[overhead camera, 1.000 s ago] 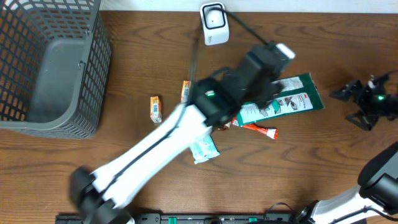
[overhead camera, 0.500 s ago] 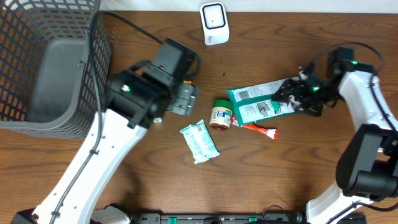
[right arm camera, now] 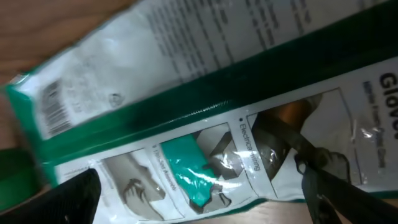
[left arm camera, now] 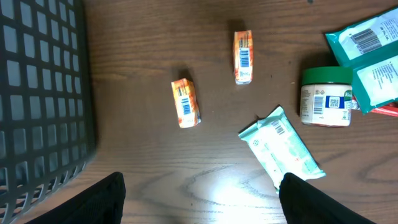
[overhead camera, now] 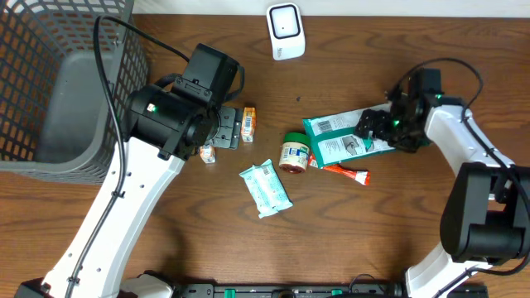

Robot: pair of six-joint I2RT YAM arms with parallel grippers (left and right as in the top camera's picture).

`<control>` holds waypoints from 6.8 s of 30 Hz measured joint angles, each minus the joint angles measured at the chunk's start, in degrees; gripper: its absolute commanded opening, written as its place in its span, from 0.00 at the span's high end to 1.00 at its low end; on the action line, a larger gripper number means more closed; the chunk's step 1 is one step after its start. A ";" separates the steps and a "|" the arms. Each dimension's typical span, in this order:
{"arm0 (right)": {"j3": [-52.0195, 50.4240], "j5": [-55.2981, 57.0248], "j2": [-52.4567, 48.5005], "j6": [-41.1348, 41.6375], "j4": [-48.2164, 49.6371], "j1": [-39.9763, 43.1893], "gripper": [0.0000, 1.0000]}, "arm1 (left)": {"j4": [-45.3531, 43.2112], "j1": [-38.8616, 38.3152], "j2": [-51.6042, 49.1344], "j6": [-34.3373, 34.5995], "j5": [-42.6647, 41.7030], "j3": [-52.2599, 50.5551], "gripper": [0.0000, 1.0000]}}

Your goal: Scan the item barcode

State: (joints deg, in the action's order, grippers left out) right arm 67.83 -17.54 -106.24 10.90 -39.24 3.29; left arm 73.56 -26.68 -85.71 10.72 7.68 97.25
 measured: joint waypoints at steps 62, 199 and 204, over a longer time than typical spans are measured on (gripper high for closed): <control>-4.44 -3.67 0.37 -14.67 -6.78 -8.09 0.24 | -2.47 0.00 0.00 0.02 0.00 -0.17 0.19; -8.87 -29.90 34.07 46.51 46.66 -22.36 0.99 | -22.34 -0.81 0.00 -9.27 -47.32 -0.35 0.63; -8.87 -28.83 34.10 46.64 47.65 -23.30 0.99 | -22.34 -0.37 -0.07 -9.18 -46.27 -0.50 0.80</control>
State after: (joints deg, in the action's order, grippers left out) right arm 58.96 -46.37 -72.14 57.54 8.40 -20.01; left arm 51.22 -27.05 -85.78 1.54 -38.59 96.75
